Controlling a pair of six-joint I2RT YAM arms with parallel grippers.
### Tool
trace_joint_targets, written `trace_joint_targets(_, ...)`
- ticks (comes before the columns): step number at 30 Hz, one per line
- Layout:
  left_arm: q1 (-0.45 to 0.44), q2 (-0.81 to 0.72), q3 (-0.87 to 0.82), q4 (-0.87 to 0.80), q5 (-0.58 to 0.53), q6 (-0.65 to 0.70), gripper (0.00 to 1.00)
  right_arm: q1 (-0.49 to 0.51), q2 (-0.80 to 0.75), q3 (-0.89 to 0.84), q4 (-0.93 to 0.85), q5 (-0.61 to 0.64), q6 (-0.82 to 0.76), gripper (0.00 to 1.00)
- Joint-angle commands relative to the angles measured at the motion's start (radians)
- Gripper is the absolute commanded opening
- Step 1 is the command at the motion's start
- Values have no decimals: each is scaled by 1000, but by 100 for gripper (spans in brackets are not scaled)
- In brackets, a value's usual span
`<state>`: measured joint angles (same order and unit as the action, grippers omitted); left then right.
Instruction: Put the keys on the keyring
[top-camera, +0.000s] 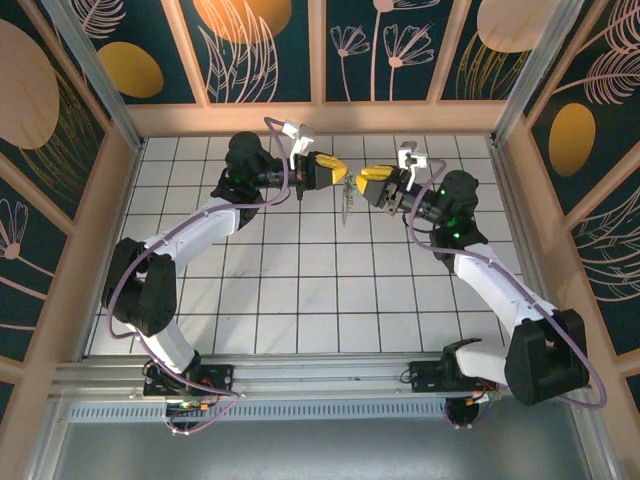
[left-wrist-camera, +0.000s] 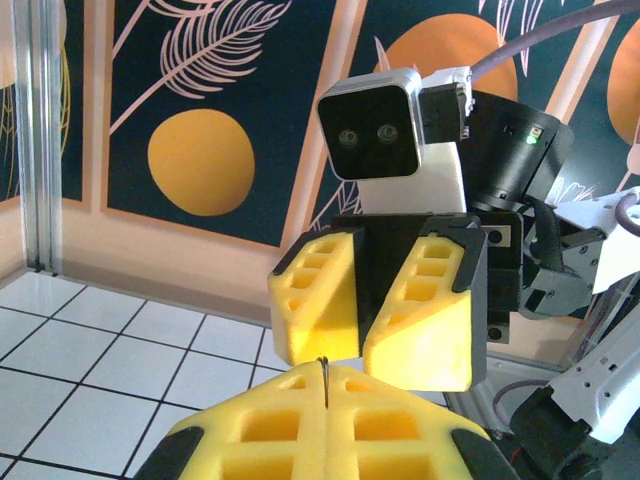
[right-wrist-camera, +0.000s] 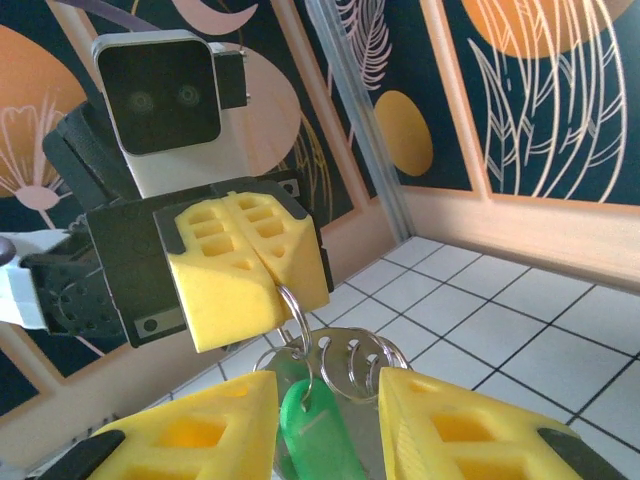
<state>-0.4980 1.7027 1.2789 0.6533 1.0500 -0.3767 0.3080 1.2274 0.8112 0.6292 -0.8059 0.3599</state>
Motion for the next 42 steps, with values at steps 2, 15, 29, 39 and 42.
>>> trace_joint_targets(2, -7, 5, 4, 66, 27, -22, 0, -5, 25, 28, 145, -57, 81, 32)
trace_joint_targets(15, -7, 5, 7, 72, 31, -26, 0, 4, 91, 53, 232, -88, 140, 31)
trace_joint_targets(29, -8, 5, 14, 73, 35, -26, 0, 21, 141, 89, 243, -116, 148, 27)
trace_joint_targets(39, -8, 35, 20, 72, 35, -26, 0, 28, 153, 87, 238, -134, 141, 9)
trace_joint_targets(42, -8, 35, 23, 72, 35, -24, 0, 27, 151, 84, 232, -142, 137, 7)
